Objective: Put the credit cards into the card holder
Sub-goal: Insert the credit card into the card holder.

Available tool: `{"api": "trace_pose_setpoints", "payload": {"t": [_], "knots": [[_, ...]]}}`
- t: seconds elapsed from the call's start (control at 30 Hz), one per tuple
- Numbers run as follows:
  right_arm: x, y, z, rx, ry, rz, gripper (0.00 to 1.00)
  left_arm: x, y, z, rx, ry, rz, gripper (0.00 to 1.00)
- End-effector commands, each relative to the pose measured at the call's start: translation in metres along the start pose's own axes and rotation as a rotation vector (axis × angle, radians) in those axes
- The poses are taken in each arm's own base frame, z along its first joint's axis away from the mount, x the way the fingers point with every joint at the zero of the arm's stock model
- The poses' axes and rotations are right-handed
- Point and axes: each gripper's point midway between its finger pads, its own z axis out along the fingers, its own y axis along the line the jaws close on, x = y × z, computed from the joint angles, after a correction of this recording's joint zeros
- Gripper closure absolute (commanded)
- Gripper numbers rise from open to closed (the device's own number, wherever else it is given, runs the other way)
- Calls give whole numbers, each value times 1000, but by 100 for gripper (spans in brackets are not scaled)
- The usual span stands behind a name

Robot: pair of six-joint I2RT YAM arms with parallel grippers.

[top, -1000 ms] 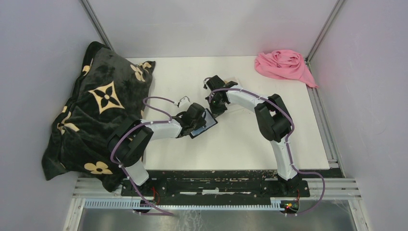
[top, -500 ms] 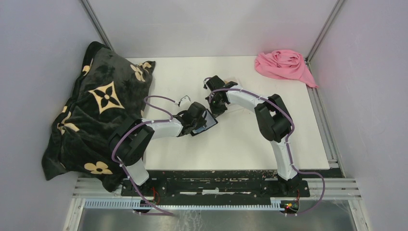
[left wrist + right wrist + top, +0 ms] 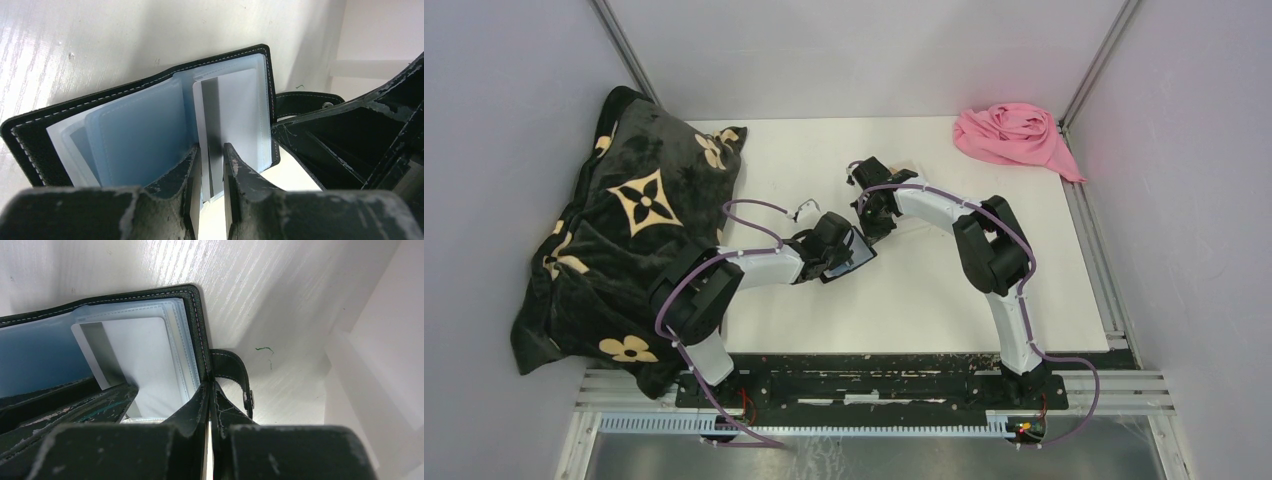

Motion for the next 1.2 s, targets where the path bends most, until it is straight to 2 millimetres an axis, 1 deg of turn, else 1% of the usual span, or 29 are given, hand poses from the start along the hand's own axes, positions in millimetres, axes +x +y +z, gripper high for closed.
{"api": "trace_pose_setpoints", "payload": {"t": [0.0, 0.13, 0.23, 0.3, 0.33, 0.47, 0.6, 0.67, 0.7, 0.73, 0.83, 0.87, 0.97, 1.17], "knots": [[23, 30, 13, -76, 60, -25, 95, 11, 14, -7, -40, 48, 70, 78], [21, 31, 12, -81, 57, -26, 95, 5, 13, -10, -45, 27, 72, 74], [20, 32, 11, -83, 55, -26, 95, 2, 12, -13, -45, 19, 73, 66], [19, 32, 11, -84, 54, -26, 95, 0, 11, -14, -42, 17, 77, 65], [18, 32, 11, -84, 52, -26, 95, 0, 12, -15, -46, 16, 78, 60], [18, 33, 12, -87, 52, -27, 95, -1, 15, -18, -48, 13, 81, 53], [18, 33, 12, -87, 54, -24, 95, -6, 18, -21, -53, 1, 77, 52], [18, 33, 13, -90, 54, -23, 95, -10, 18, -24, -51, -12, 76, 51], [17, 33, 13, -90, 52, -24, 95, -13, 17, -25, -50, -18, 74, 50], [18, 34, 13, -91, 54, -23, 95, -15, 17, -26, -49, -24, 73, 46], [18, 34, 13, -93, 55, -23, 95, -23, 12, -29, -32, -47, 68, 44], [19, 34, 14, -93, 57, -24, 95, -26, 11, -30, -30, -56, 66, 41], [19, 34, 14, -94, 57, -21, 95, -36, 6, -34, -19, -79, 63, 40], [21, 36, 16, -94, 60, -25, 95, -54, 4, -42, -6, -120, 32, 37]]}}
